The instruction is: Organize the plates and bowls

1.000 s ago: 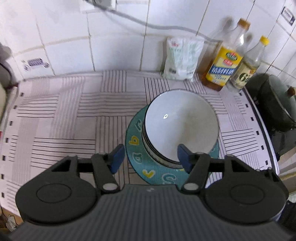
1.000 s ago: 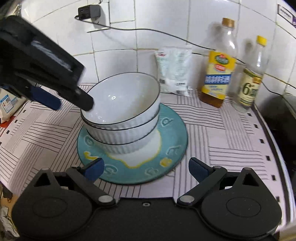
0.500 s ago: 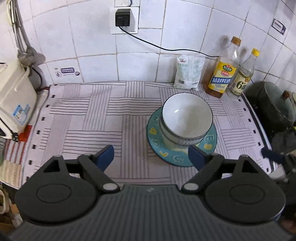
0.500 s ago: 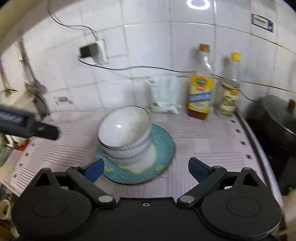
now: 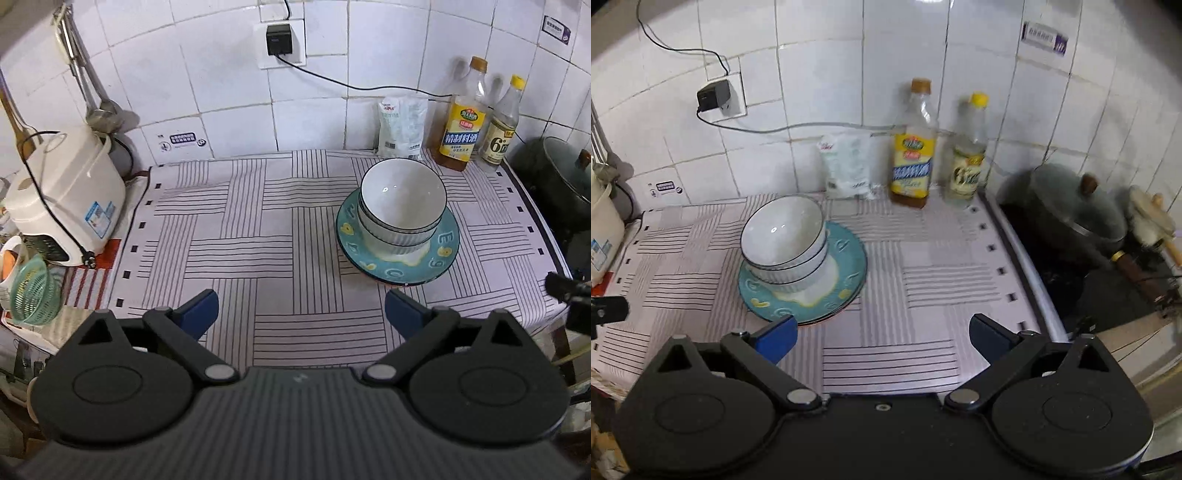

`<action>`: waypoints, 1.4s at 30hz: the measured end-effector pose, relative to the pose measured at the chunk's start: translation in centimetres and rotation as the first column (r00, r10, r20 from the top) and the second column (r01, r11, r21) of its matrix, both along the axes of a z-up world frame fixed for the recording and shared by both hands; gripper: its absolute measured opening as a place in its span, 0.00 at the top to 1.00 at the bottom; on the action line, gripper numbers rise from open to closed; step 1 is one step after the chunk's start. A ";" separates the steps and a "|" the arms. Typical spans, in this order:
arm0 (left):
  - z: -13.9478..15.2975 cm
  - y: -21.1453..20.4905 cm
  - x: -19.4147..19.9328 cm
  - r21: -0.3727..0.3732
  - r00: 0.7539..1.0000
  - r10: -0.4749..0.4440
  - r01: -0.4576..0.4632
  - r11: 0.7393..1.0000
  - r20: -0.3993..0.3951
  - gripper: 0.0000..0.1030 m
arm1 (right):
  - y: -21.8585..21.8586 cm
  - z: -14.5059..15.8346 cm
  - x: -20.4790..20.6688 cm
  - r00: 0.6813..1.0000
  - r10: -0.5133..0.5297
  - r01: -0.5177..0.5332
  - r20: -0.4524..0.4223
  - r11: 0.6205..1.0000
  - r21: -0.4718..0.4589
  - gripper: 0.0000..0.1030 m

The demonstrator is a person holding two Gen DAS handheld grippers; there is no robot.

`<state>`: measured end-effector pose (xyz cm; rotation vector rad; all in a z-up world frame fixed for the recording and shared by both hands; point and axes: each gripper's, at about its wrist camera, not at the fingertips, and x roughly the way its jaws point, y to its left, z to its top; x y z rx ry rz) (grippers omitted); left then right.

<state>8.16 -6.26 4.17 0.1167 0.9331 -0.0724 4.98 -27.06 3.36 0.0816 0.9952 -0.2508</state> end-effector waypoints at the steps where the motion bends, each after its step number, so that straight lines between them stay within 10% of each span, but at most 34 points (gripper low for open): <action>1: 0.1 0.0 -0.4 0.006 1.000 0.001 -0.001 1.000 0.005 0.05 | 0.1 0.4 -0.5 1.000 0.005 -0.005 0.011 1.000 -0.008 0.02; 42: -2.2 3.1 -6.7 -0.006 0.981 0.091 -0.092 0.996 0.174 0.05 | 5.5 0.7 -5.9 0.991 0.051 -0.046 0.124 0.998 -0.044 0.02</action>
